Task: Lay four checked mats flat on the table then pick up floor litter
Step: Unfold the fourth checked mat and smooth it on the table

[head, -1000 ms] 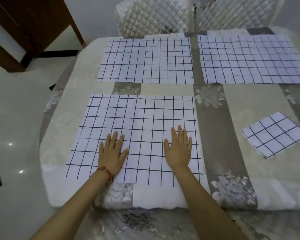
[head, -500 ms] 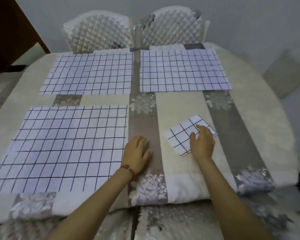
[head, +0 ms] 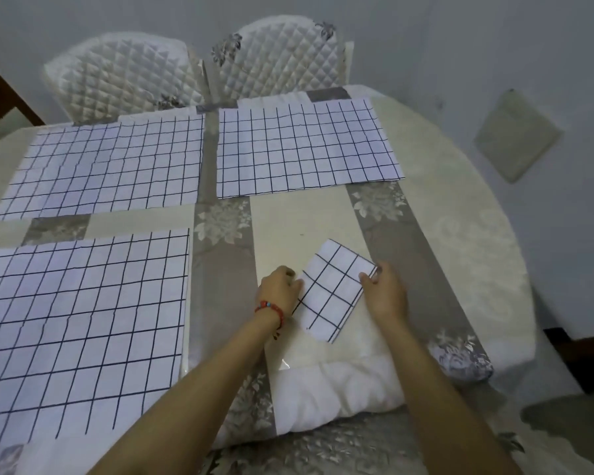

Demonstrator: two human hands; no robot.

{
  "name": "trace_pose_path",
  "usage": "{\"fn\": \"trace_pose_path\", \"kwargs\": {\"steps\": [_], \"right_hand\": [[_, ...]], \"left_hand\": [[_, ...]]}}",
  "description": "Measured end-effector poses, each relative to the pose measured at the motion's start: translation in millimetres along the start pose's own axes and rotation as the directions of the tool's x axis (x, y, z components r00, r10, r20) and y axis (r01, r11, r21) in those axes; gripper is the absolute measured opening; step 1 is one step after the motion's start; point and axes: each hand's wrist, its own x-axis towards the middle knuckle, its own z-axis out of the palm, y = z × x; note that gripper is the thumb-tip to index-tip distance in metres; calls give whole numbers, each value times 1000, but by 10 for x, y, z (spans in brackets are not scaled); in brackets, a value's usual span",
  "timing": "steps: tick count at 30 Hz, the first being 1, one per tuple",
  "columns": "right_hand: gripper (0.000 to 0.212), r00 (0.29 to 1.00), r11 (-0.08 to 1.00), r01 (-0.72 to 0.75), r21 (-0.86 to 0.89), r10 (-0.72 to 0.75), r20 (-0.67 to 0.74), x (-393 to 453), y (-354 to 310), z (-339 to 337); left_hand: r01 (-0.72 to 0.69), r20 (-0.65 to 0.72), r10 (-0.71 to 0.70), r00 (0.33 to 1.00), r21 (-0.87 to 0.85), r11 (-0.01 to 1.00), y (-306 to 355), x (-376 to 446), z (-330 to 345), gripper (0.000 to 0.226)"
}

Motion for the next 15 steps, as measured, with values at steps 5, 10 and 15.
{"fn": "trace_pose_path", "kwargs": {"steps": [5,10,15], "right_hand": [[25,997,985,-70,160,74,-17,-55,15,7],[8,999,906,-25,422,36,-18,-214,-47,-89],[21,992,773,115,624,-59,-110,-499,-361,-338]], "left_hand": [[-85,-16,83,996,-124,989,-16,-140,-70,14],[-164,-123,131,984,-310,936,-90,-380,-257,22],[-44,-22,38,999,-460,887,-121,-622,-480,14]]}}
